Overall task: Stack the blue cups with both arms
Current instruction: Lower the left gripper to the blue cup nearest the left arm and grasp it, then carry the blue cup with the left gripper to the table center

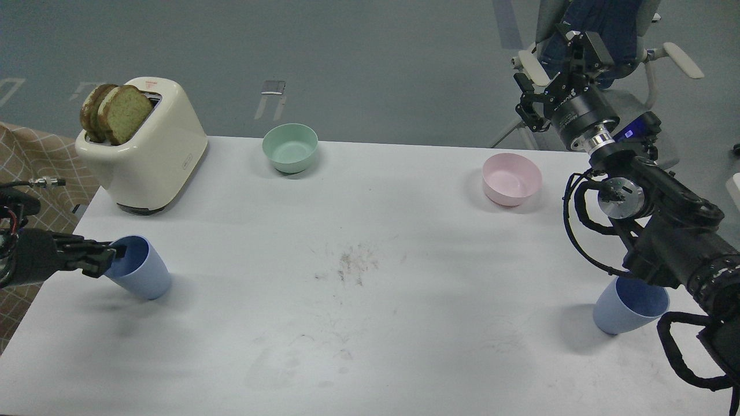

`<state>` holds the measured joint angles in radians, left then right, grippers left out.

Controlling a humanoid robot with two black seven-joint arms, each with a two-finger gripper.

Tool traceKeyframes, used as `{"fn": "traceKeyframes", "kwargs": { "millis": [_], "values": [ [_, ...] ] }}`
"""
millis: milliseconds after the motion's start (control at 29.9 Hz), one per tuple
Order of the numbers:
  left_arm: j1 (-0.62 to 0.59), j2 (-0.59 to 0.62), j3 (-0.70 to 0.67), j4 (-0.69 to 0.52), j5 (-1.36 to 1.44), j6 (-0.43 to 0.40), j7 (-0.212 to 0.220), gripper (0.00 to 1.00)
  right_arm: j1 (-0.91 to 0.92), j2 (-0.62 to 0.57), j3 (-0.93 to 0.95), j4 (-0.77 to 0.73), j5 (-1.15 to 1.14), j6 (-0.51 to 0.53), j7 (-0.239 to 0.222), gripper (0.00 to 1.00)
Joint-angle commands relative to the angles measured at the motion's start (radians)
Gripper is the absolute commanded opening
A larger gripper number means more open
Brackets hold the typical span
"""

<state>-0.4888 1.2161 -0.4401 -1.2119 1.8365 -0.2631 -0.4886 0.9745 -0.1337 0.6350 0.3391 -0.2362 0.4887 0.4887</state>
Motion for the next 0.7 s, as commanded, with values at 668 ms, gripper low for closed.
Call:
{"fn": "traceKeyframes", "kwargs": {
  "millis": [668],
  "values": [
    [-0.465,-0.466,0.006,-0.181,0.216,-0.215,0.000,0.00,0.349,0.032,-0.074,-0.011,-0.008,0.000,0.000,1.00]
  ]
}}
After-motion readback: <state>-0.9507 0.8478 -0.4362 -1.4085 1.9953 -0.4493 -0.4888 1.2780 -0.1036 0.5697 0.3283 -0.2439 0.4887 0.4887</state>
